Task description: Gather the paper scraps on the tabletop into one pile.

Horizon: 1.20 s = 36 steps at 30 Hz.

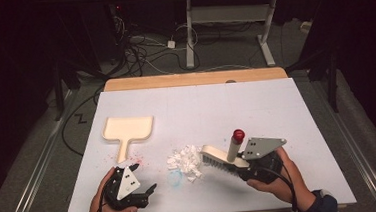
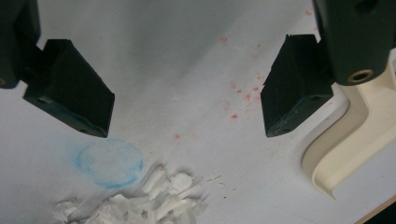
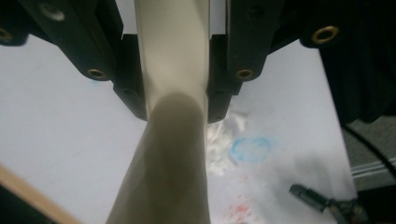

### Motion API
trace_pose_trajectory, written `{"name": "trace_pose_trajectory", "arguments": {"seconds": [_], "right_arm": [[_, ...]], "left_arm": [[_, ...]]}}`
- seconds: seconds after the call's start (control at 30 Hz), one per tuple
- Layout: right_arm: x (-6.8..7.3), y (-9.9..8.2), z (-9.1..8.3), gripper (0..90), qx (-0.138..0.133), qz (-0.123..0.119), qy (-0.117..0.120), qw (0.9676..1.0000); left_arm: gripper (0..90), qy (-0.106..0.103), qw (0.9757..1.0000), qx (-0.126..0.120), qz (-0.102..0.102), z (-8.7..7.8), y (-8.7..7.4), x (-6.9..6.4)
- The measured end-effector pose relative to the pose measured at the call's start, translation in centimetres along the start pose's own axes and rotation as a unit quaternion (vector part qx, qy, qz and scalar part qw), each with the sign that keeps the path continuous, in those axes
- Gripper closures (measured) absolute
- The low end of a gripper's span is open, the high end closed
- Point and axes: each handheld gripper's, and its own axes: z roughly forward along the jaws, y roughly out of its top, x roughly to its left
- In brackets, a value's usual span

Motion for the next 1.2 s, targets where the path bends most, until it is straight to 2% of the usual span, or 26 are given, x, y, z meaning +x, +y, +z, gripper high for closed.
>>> {"name": "trace_pose_trajectory", "arguments": {"seconds": [0.1,0.17,0.23,0.33,0.43,0.53,0.63,0.73,0.8,0.87,0.93,1.03,1.1,1.17,1.2], "right_arm": [[-0.8,0.2,-0.1,67.8,-0.011,0.018,-0.024,0.9995],[-1.4,0.2,0.7,67.8,-0.012,0.03,-0.039,0.9987],[-1.8,0.2,2.1,67.8,0.002,0.028,-0.064,0.9976],[-2.3,0.4,3.7,67.8,0.014,0.026,-0.06,0.9978],[-2.5,0.9,4.3,67.8,0.03,0.018,-0.066,0.9972],[-3.1,1.1,4.6,67.7,0.031,0.012,-0.106,0.9938],[-4.0,0.9,5.4,67.8,0.02,0.03,-0.118,0.9923],[-4.0,0.6,7.2,67.7,0.035,0.028,-0.145,0.9885],[-3.7,0.5,8.4,67.8,0.044,0.031,-0.145,0.988],[-2.9,0.7,9.3,67.7,0.041,0.03,-0.134,0.9897],[-1.8,1.3,10.2,67.6,0.044,0.019,-0.133,0.9899],[-0.6,2.2,11.3,67.6,0.032,0.028,-0.113,0.9926],[0.3,2.9,11.9,67.7,0.026,0.02,-0.108,0.9936],[0.9,3.5,12.5,67.6,0.021,0.016,-0.088,0.9957],[1.2,3.8,12.8,67.6,0.022,0.012,-0.087,0.9959]], "left_arm": [[16.8,0.001,1.0,0.0,-0.001,0.1,0.0,0.0],[16.8,0.001,1.0,0.001,-0.001,0.1,0.0,0.1],[16.8,-0.001,1.0,0.001,-0.001,0.2,0.1,0.1],[16.8,-0.002,1.0,0.001,-0.001,0.1,0.0,0.1],[16.8,-0.002,1.0,0.001,-0.002,0.1,-0.1,0.1],[16.8,-0.002,1.0,0.001,-0.002,0.1,-0.1,0.1],[16.8,-0.002,1.0,0.002,-0.001,0.1,-0.1,0.1],[16.8,-0.002,1.0,0.003,0.0,0.2,-0.1,0.1],[16.8,-0.003,1.0,0.003,-0.001,0.2,0.0,0.1],[16.8,-0.003,1.0,0.003,-0.002,0.2,-0.1,0.1],[16.8,-0.003,1.0,0.002,-0.003,0.2,-0.1,0.1],[16.8,-0.002,1.0,-0.001,-0.002,0.1,0.0,0.1],[16.8,-0.002,1.0,-0.003,-0.005,0.1,-0.1,0.1],[16.8,-0.003,1.0,-0.003,-0.004,0.1,-0.1,0.2],[16.8,-0.003,1.0,-0.003,-0.004,0.0,-0.1,0.2]]}}
